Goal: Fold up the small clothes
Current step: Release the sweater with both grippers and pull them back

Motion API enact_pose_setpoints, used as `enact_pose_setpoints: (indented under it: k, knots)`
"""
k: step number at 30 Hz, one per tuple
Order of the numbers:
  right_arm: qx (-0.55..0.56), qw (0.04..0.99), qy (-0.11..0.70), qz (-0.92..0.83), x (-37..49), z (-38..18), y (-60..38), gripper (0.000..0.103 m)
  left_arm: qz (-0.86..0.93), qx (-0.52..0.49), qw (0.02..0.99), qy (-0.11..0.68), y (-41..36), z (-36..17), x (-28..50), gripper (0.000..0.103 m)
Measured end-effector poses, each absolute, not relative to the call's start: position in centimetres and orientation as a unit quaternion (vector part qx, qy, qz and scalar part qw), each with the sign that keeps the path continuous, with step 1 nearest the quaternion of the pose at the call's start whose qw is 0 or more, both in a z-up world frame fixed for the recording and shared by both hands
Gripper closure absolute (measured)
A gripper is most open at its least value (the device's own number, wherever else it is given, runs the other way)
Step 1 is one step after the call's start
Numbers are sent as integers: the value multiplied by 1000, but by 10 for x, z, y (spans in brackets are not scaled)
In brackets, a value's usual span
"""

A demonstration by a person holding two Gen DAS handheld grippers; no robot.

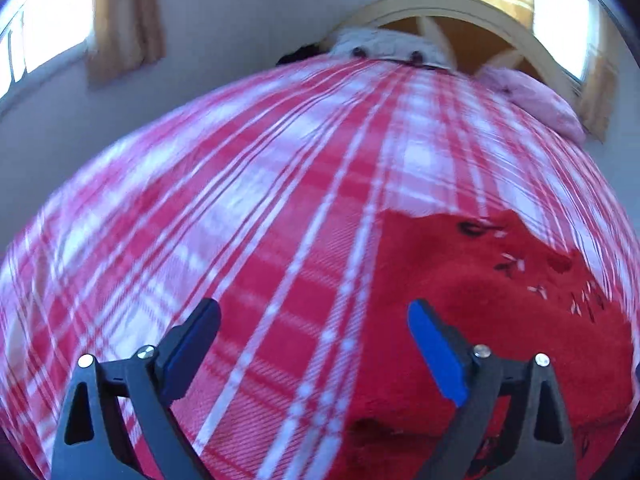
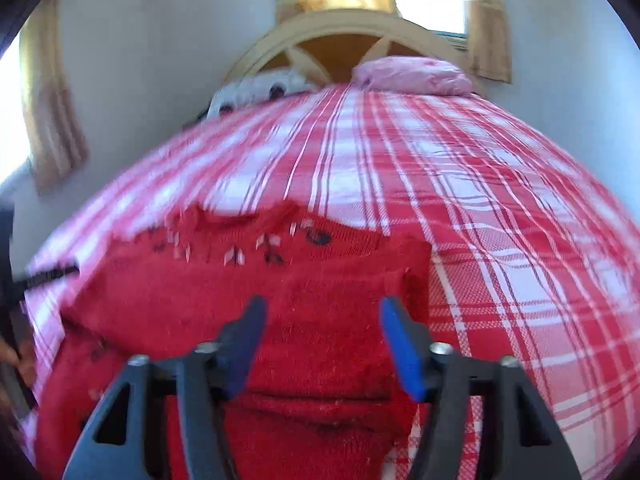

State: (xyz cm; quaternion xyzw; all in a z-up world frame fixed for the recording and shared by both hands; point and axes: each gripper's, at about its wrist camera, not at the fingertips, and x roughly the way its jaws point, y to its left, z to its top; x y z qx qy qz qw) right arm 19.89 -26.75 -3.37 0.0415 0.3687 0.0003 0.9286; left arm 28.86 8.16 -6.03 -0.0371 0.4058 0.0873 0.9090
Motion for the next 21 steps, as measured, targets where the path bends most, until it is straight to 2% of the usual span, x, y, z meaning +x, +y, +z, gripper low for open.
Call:
enact_pose_setpoints:
  k: [3, 6, 9, 13, 16, 21]
  knots:
    - [17, 903, 430, 3, 210, -61, -260, 57, 67, -3, 904, 421, 65, -72, 296, 6]
    - [17, 904, 428, -1, 214, -66, -262, 56, 78, -9, 898, 432, 68, -94, 299, 4]
    - [1, 907, 422, -8, 214, -69, -257, 52, 78, -26, 896, 437, 76, -91, 302, 0]
    - [29, 906, 422, 0, 211, -64, -266, 50, 59, -37, 892, 446, 80, -89, 290, 1]
    - [72, 919, 387, 12, 181, -40, -279, 50, 29, -31, 902, 430, 86, -75, 258, 2]
    - [48, 933, 356, 22, 95, -12, -295, 48, -34, -6, 929, 368, 127, -50, 182, 1]
